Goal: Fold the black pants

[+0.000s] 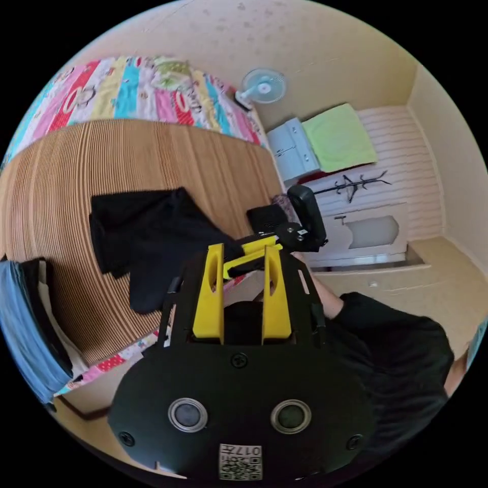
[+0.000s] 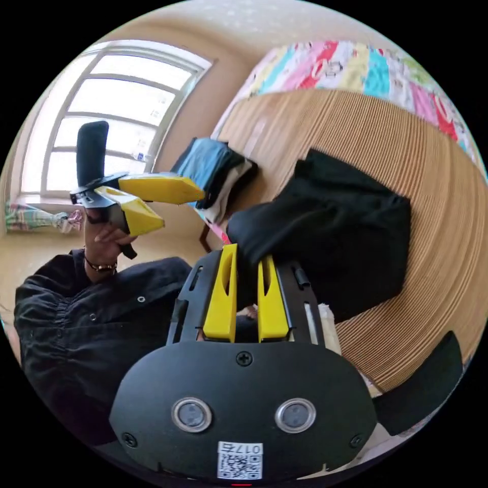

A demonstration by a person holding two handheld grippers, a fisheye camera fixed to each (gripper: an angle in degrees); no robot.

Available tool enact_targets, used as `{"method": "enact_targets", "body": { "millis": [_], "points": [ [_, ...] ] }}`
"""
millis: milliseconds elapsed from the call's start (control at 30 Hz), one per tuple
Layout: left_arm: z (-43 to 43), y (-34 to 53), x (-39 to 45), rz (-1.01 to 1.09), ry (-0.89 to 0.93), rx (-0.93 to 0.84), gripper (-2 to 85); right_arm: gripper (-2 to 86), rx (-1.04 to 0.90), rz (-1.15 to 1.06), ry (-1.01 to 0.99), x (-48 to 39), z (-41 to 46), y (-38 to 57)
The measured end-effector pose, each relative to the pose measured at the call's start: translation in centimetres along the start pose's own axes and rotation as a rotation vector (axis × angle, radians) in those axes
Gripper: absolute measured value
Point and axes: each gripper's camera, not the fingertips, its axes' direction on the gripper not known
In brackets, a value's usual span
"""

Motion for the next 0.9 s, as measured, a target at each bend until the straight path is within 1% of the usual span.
{"method": "enact_targets", "body": {
  "millis": [33, 67, 100, 133, 167, 200, 267, 333, 433, 467, 533, 567, 633, 733, 800, 833, 900],
  "points": [
    [0.8, -0.7, -0.7, -0.029, 0.013, -0.015, 13.2, 3.2, -0.097, -0.028, 0.015, -0.1, 3.7, -0.4],
    [2.3, -2.1, -2.1, -0.097, 0.016, -0.055, 14.2, 3.0, -0.137, -0.044, 0.032, -0.4, 5.5, -0.4],
    [3.9, -3.4, -3.3, -0.164, -0.017, -0.118, 15.5, 2.6, -0.191, -0.078, 0.072, -1.3, 8.6, -0.4],
    [4.5, -4.0, -3.7, -0.187, -0.040, -0.145, 16.1, 2.2, -0.227, -0.101, 0.113, -2.1, 11.1, -0.3],
    [5.5, -5.0, -4.4, -0.210, -0.099, -0.183, 16.4, 2.2, -0.241, -0.109, 0.133, -2.3, 12.1, -0.2],
    [6.3, -6.0, -5.3, -0.230, -0.159, -0.228, 16.6, 1.9, -0.246, -0.119, 0.155, -2.6, 13.3, -0.2],
    [7.2, -7.1, -6.9, -0.284, -0.219, -0.300, 16.9, 1.7, -0.224, -0.115, 0.147, -2.3, 14.0, -0.4],
    [7.7, -7.6, -8.6, -0.333, -0.215, -0.341, 17.6, 1.4, -0.180, -0.112, 0.110, -1.7, 13.9, -0.6],
    [10.1, -7.5, -11.9, -0.431, -0.208, -0.496, 19.7, 1.2, -0.140, -0.136, 0.097, -1.7, 14.4, -0.4],
    [11.0, -6.9, -13.1, -0.467, -0.183, -0.546, 21.1, 1.2, -0.138, -0.138, 0.097, -1.7, 14.7, -0.4],
    [12.3, -5.4, -14.6, -0.533, -0.052, -0.604, 20.8, 1.0, -0.154, -0.141, 0.093, -1.6, 16.4, -0.4],
    [12.9, -4.1, -15.3, -0.574, 0.035, -0.627, 18.9, 1.0, -0.163, -0.146, 0.091, -1.6, 16.9, -0.3],
    [13.1, -2.2, -15.8, -0.582, 0.081, -0.665, 15.1, 1.0, -0.201, -0.164, 0.100, -1.7, 18.8, -0.2],
    [11.1, 0.8, -15.9, -0.514, 0.204, -0.593, 10.3, 1.1, -0.192, -0.173, 0.114, -2.4, 19.7, 0.0],
    [7.1, 3.3, -15.0, -0.388, 0.326, -0.449, 8.4, 1.3, -0.165, -0.196, 0.128, -3.5, 19.1, -0.2],
    [5.8, 4.0, -14.7, -0.352, 0.356, -0.405, 8.1, 1.4, -0.134, -0.221, 0.131, -4.6, 18.4, -0.3],
    [-0.6, 6.5, -12.2, -0.172, 0.410, -0.215, 7.4, 1.5, -0.094, -0.266, 0.136, -6.8, 17.1, -0.4]
  ]
}}
